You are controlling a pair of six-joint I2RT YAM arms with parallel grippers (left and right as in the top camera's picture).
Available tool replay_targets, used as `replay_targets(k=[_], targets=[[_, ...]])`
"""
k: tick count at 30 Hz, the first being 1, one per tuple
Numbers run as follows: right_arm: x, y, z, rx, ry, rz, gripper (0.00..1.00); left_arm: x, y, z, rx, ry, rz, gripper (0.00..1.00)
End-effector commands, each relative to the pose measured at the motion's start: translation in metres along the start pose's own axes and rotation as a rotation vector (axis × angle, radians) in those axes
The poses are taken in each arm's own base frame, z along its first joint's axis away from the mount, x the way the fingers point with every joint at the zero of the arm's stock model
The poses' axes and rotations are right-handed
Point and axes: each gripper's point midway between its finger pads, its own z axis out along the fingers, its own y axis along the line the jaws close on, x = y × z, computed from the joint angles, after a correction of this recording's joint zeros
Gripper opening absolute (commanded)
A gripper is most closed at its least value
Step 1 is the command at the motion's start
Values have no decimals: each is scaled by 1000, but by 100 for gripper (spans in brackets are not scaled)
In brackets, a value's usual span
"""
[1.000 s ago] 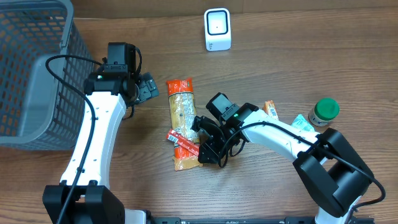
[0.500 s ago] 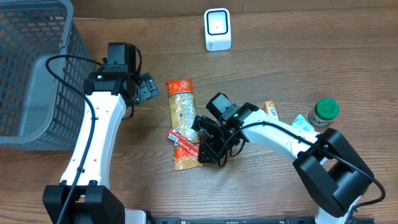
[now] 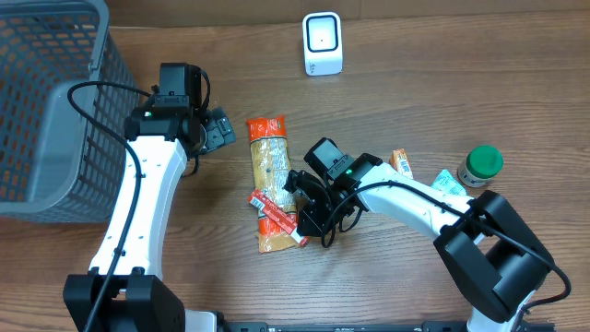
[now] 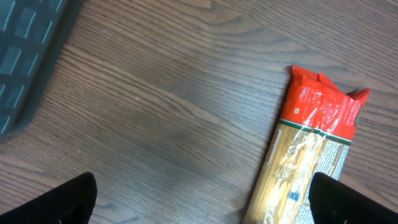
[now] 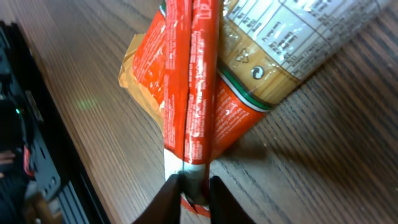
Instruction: Scan the item barcode
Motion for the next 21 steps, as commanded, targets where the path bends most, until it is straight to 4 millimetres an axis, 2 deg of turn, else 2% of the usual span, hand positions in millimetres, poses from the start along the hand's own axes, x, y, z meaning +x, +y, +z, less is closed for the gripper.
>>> replay_targets(k=[1,6,9,13,21], targets=[[0,2,2,-15,1,-2,13,-1,1,1,-10,-2,11,100],[1,2,2,-15,2,0,13,-1,1,1,-10,-2,11,100],[1,2,2,-13,3,9,30,-1,1,1,-10,-2,11,100],[2,-3,2,14,6,35,36,-1,1,1,-10,-2,11,100],[6,-8,8,22,27,50,34,-1,1,1,-10,-2,11,100]])
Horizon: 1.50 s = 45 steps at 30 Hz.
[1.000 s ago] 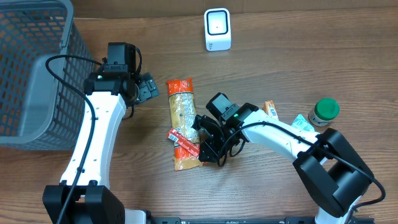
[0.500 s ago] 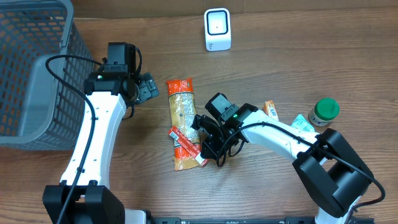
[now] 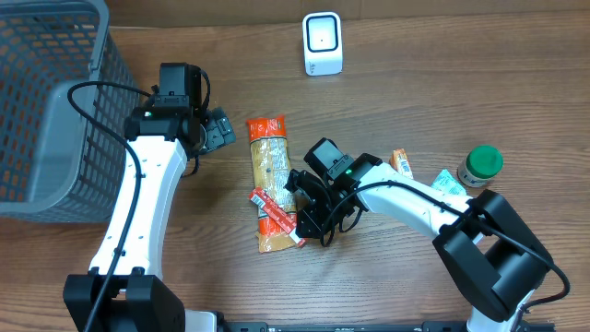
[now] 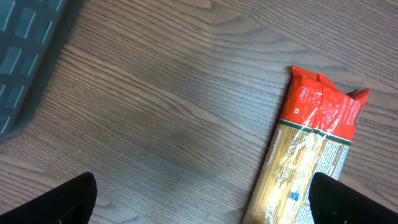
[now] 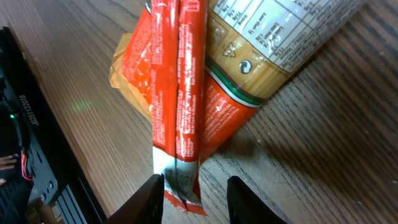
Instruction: Scan the item barcode
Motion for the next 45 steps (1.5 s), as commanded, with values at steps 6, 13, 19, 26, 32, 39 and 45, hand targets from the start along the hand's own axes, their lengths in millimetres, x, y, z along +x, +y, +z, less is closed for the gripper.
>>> replay_targets(k=[6,13,19,26,32,39,45], targets=[[4,-4,6,7,17,16,34,-1,1,1,-10,-2,11,100],[0,-11,4,41,2,76,4,-1,1,1,-10,-2,11,100],[-13,-20,-11,68,-22,67,3,-1,1,1,-10,-2,11,100],[-19,-23,-19,99,-22,-31,4,-1,1,1,-10,-2,11,100],[-19,-26,-20,114,-23,-29,3,-1,1,1,-10,-2,11,100],[-28,-28,-35,178,-57,-49,4,-1,1,1,-10,-2,11,100],[-40,-16,-69,241,-121,-140,3,-1,1,1,-10,-2,11,100]])
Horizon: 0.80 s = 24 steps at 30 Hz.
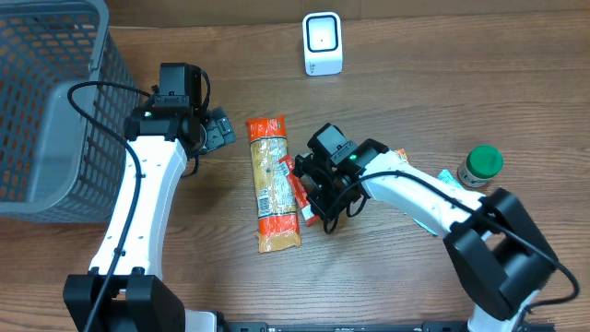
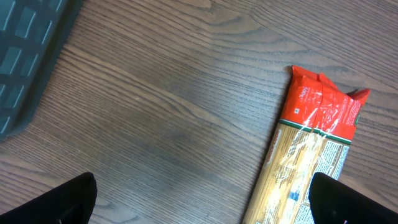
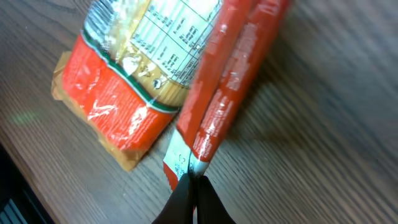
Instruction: Scan the item barcode
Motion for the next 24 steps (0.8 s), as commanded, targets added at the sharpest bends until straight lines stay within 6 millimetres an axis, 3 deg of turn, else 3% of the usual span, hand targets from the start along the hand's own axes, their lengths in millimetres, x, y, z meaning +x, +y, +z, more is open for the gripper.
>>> replay_targets(k=[1,17,24], targets=[[-27,9,-42,44,-118,-115,4,-1,1,1,-10,-2,11,100],[-25,3,-47,109,-102,-195,3,-1,1,1,-10,-2,11,100],[-30,23,-42,67,-120,-298,3,-1,1,1,-10,-2,11,100]])
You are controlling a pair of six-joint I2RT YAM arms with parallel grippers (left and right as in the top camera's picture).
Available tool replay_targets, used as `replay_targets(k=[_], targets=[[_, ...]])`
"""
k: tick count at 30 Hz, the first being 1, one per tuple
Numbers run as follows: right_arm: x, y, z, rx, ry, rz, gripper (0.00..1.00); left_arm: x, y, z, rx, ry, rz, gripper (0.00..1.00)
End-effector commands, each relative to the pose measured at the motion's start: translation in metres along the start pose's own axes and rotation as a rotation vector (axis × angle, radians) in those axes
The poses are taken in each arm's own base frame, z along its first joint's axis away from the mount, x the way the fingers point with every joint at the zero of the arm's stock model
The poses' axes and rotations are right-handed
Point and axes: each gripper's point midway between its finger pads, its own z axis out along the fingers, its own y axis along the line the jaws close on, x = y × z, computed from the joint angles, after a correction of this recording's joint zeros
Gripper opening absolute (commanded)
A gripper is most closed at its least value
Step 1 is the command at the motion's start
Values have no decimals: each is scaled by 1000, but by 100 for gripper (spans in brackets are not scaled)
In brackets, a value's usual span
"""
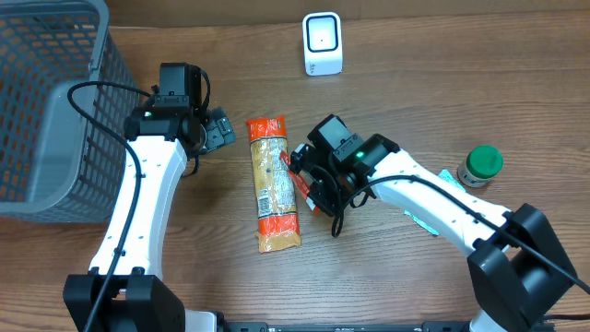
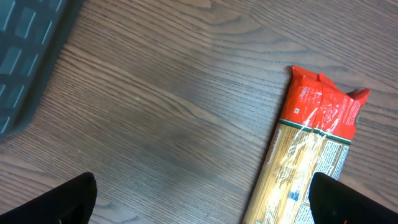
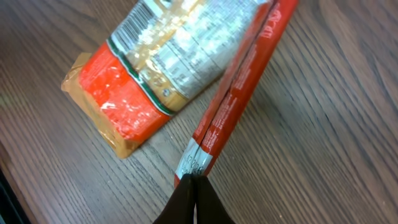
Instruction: Scan the item barcode
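A thin red stick packet with a white printed end hangs tilted above the wood, and my right gripper is shut on that white end. Overhead, the red packet sits just right of the long pasta pack, with the right gripper at its near end. The white scanner stands at the table's far edge, apart from both arms. My left gripper is open over bare wood left of the pasta pack, holding nothing.
A grey mesh basket fills the left side, its corner in the left wrist view. A green-lidded jar and a small pale packet lie at the right. The pasta pack lies under the held packet.
The right gripper, still shut on the red packet, has shifted a little toward the far side, and the table looks farther below it. The left arm has not moved.
The red packet lay across the pasta pack's near end with the right gripper closed at its tip. Then the fingers stood apart around that tip. Later they were shut on it, the packet beside the pasta pack, and now it is held slightly higher.
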Motion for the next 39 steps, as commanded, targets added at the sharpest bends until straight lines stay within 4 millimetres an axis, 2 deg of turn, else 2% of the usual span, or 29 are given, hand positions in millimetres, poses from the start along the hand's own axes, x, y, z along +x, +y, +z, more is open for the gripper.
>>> replay_targets(k=[1,9,13,19,29,31,33,37,39], targets=[[-19,17,-9,-17,-63,-93,4,-1,1,1,-10,-2,11,100],[-30,48,-2,-40,-90,-177,3,-1,1,1,-10,-2,11,100],[-31,56,3,-48,-90,-198,4,-1,1,1,-10,-2,11,100],[-31,52,17,-47,-77,-190,4,-1,1,1,-10,-2,11,100],[-17,44,50,-59,-3,-165,4,-1,1,1,-10,-2,11,100],[-14,43,56,-61,11,-161,10,-1,1,1,-10,-2,11,100],[-13,42,59,-62,18,-158,21,-1,1,1,-10,-2,11,100],[-15,42,59,-61,8,-161,30,-1,1,1,-10,-2,11,100],[-16,42,59,-60,4,-162,32,-1,1,1,-10,-2,11,100]])
